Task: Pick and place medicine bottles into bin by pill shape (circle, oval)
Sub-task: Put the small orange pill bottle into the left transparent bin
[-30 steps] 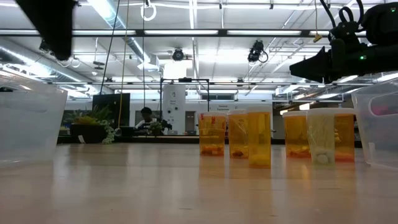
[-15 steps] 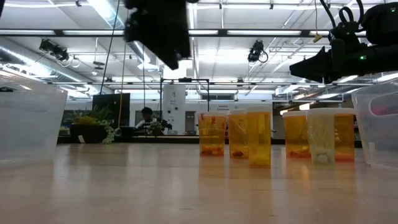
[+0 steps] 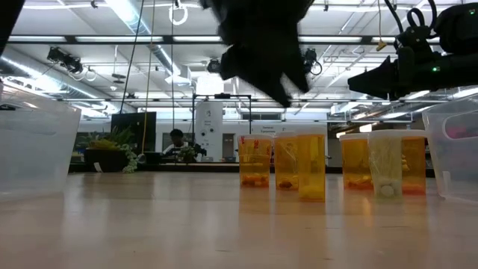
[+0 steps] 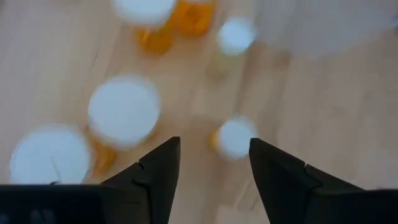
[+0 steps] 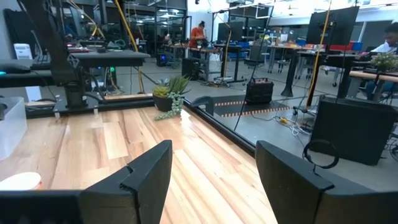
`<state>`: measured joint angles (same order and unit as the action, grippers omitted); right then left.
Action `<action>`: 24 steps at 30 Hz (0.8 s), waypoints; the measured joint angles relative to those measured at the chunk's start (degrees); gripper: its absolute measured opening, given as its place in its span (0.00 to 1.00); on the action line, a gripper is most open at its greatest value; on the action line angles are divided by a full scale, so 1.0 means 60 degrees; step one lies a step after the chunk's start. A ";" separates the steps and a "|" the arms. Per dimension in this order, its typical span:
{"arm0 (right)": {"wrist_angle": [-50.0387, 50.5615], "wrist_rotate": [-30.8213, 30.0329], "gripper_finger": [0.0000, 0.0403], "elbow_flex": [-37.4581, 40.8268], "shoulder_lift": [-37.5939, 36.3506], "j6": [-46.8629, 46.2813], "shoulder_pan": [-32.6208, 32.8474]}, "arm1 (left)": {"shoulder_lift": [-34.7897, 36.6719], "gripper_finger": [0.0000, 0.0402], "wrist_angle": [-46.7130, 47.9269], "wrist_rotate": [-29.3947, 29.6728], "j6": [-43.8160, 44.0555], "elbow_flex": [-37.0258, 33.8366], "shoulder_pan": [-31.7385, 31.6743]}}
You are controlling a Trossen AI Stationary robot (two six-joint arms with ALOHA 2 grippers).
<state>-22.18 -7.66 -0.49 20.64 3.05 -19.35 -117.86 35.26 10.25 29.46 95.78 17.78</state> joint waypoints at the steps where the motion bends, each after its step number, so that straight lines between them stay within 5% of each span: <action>1: 0.0026 0.0000 0.59 0.0000 0.0000 0.0000 -0.0004 | -0.0102 0.51 -0.0017 -0.0003 -0.0169 0.0259 0.0000; 11: 0.0050 0.0000 0.59 0.0000 0.0000 0.0000 -0.0002 | -0.1475 0.52 0.0226 0.0000 -0.1374 0.1701 0.0002; 24: 0.0045 0.0003 0.59 0.0000 0.0000 0.0000 0.0000 | -0.1608 0.51 0.0542 -0.0009 -0.1451 0.1768 0.0084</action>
<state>-21.91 -7.64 -0.49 20.64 3.05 -19.35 -127.50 38.51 10.20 20.75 106.39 18.28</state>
